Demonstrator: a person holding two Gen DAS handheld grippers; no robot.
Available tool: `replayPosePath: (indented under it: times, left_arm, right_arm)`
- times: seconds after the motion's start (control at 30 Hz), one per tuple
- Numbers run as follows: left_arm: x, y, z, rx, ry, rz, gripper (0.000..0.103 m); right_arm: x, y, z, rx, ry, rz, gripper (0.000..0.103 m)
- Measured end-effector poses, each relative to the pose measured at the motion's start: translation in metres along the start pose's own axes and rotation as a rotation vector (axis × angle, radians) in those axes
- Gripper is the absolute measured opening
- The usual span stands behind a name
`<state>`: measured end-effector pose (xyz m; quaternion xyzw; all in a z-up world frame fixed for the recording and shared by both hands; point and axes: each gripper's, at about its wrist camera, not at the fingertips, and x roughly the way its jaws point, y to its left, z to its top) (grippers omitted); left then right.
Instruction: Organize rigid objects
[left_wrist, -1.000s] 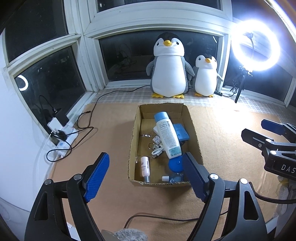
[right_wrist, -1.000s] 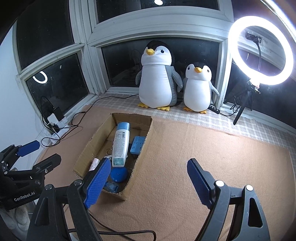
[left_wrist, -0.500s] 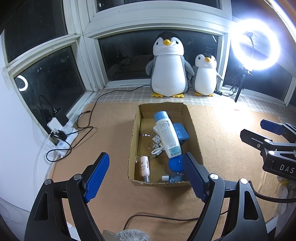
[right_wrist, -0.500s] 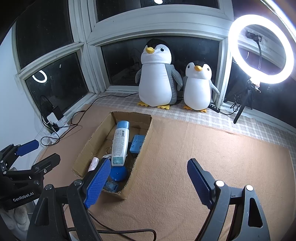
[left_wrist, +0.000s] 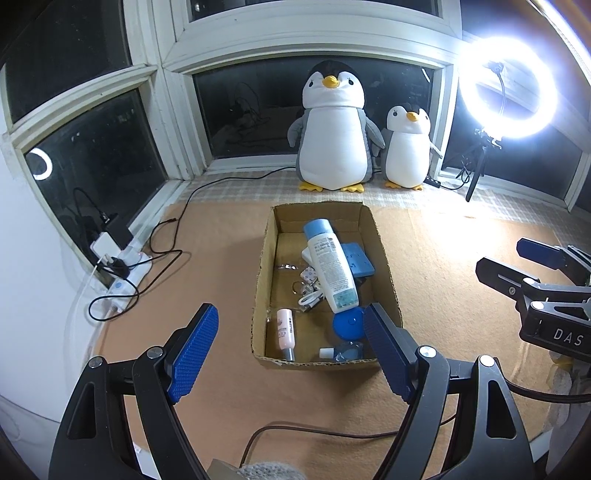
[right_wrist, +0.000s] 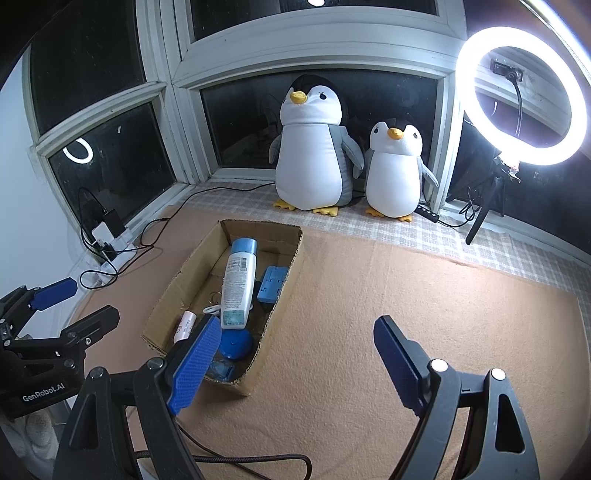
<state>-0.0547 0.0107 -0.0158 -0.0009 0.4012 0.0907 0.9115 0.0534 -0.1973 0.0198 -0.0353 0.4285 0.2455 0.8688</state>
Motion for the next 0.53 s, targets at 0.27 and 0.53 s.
replayPosePath:
  times: [0.27,0.53]
  left_arm:
    - [0.0003,0.0010,0.0008,-0.004,0.001,-0.004,0.081]
    - [0.0015,0.0007,0.0015,-0.007,0.006,-0.008,0.081]
  right_arm:
    - [0.0036,-0.0005,-0.0030,-0.003,0.007,-0.001,0.081]
    - [0.0044,-0.0016,-0.0035,-0.002,0.010,0.002,0.081]
